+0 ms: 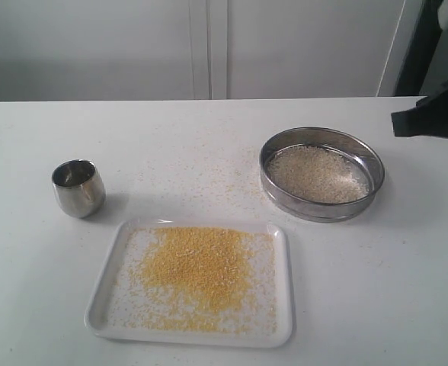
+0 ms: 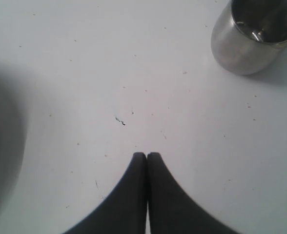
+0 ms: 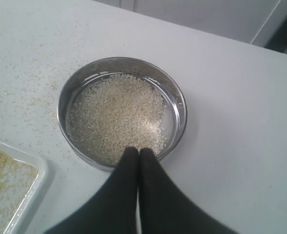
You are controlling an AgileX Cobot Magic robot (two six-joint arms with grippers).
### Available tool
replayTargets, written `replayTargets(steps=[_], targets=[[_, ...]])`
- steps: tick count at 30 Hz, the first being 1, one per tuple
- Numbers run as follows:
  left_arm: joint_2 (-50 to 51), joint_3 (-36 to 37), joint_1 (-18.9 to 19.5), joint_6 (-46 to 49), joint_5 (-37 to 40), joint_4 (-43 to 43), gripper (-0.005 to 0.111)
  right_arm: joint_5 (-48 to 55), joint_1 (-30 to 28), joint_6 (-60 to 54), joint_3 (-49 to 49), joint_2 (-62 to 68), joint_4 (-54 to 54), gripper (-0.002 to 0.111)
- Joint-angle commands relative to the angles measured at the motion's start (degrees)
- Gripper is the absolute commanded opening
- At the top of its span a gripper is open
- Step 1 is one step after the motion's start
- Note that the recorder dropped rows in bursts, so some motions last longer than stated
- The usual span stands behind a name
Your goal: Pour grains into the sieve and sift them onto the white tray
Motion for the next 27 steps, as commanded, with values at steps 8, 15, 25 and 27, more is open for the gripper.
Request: replayTargets(steps=[8,15,25,27], targets=[[-0.5,0.5,0.2,-0.2,0.5,0.0,0.0,-1.6,0.2,0.5,9.1,-18.4,-0.1,0.0],[-0.5,0.5,0.2,-0.2,0.5,0.0,0.0,5.1,0.2,0.5,9.2,-25.0,0.0,0.0],[-0.5,0.5,0.2,-0.2,0.5,0.0,0.0,-2.6,0.2,0.3,9.2,-27.0,0.1,0.0],[-0.5,0.5,0.2,-0.2,0.5,0.0,0.0,-2.7,0.2,0.3,9.3,-28.7,0.1,0.0]])
